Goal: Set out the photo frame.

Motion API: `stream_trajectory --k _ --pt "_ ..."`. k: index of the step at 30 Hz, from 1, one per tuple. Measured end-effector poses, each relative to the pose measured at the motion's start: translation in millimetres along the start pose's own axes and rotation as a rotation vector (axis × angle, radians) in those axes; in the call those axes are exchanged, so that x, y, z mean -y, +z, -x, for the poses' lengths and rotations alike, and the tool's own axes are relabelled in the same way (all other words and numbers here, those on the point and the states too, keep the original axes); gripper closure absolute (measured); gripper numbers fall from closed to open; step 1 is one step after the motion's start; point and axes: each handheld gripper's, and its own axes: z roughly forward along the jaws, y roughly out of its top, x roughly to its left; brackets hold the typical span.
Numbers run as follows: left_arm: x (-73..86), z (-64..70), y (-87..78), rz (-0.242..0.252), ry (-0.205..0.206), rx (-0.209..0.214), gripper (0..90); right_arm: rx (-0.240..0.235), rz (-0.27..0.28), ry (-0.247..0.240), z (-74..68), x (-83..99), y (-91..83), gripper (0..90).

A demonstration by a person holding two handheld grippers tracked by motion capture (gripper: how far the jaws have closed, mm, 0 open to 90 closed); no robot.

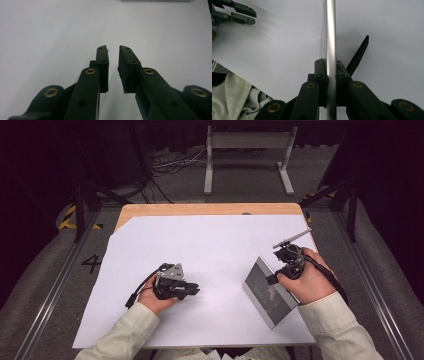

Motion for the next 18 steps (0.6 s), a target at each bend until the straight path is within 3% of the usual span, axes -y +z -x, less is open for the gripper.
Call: stream_trajectory --k 7,13,18 --pt "5.9 0.9 -5.7 0.003 -0.015 -0.012 78.3 0.007 -0.010 -0.095 -4.2 -13.6 -4.9 83.7" --pt "16.5 1.2 -17.6 0.013 -0.044 -0.047 78.3 -0.002 -0.002 -0.185 -10.1 -30.1 -6.9 83.7" --pt "24.2 1.7 -25.2 0.015 -0.063 -0.071 78.2 0.000 -0.011 -0.294 -17.8 -46.5 -7.4 83.7"
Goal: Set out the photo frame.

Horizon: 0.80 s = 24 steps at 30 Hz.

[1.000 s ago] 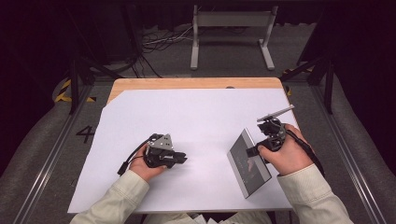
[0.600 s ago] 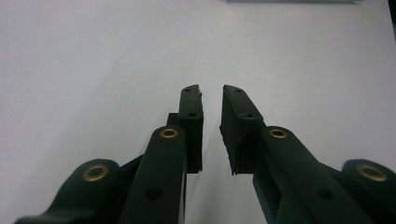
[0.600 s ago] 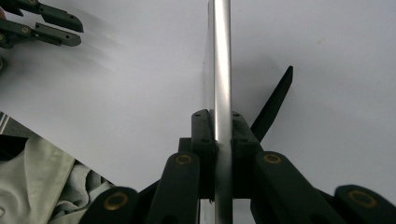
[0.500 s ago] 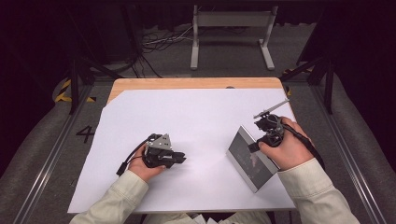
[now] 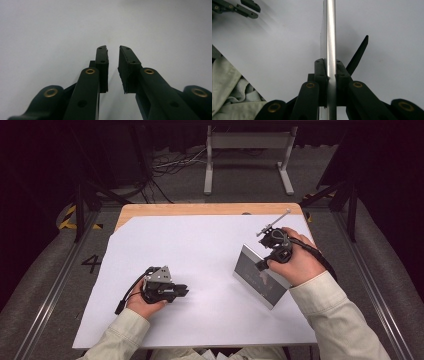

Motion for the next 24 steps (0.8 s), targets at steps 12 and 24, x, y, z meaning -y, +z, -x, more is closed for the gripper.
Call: stream_trajectory --k 12,24 --pt "9.1 -0.2 -8.9 0.006 -0.031 -0.022 78.1 -0.039 -0.025 -0.213 -4.0 -29.8 3.0 83.7" --pt "8.7 -1.4 -8.3 0.007 -0.027 -0.021 78.0 -0.075 -0.033 -0.354 -2.4 -48.8 7.8 83.7"
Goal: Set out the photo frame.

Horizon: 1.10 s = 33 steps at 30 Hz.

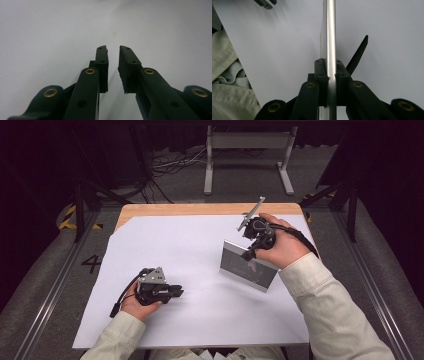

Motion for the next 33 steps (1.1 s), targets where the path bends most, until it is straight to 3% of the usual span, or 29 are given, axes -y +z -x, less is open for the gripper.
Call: stream_trajectory --k 13,18,25,33 --pt "-2.0 -0.5 1.6 0.001 0.005 0.006 77.8 -0.035 -0.027 -0.194 -1.5 -14.4 11.4 83.7" --pt "-2.4 -0.3 2.4 -0.001 0.005 0.010 77.7 -0.058 -0.034 -0.228 -3.8 -17.6 16.5 83.7" --pt "-3.9 -0.6 3.7 -0.002 0.008 0.014 77.6 -0.091 -0.038 -0.328 -4.9 -22.9 24.5 83.7" --pt "-4.4 -0.9 4.6 -0.001 0.006 0.020 77.5 -0.122 -0.049 -0.403 -5.5 -26.0 32.3 83.7"
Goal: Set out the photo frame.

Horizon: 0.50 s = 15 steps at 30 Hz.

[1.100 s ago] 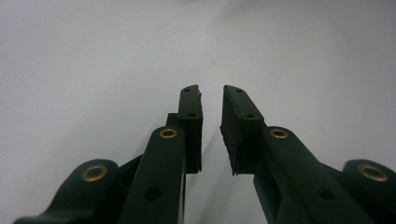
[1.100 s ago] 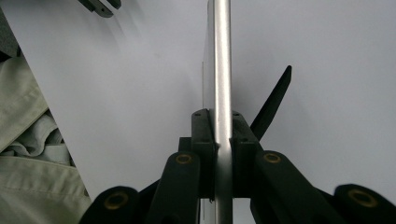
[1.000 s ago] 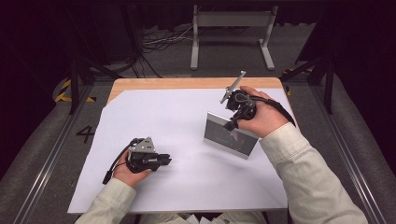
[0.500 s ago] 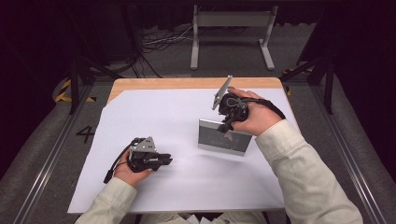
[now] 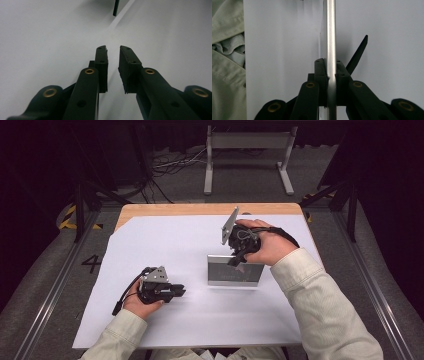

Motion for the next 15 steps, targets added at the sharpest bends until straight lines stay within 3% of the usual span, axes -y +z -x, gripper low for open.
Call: stream_trajectory --k 10,15 --pt "-0.1 -0.1 0.2 -0.002 0.002 0.001 77.3 -0.001 -0.011 -0.069 3.1 -0.1 7.3 83.7" --pt "-0.1 -0.1 0.2 -0.002 0.004 0.000 77.3 -0.002 -0.008 -0.069 4.3 0.4 9.5 83.7"
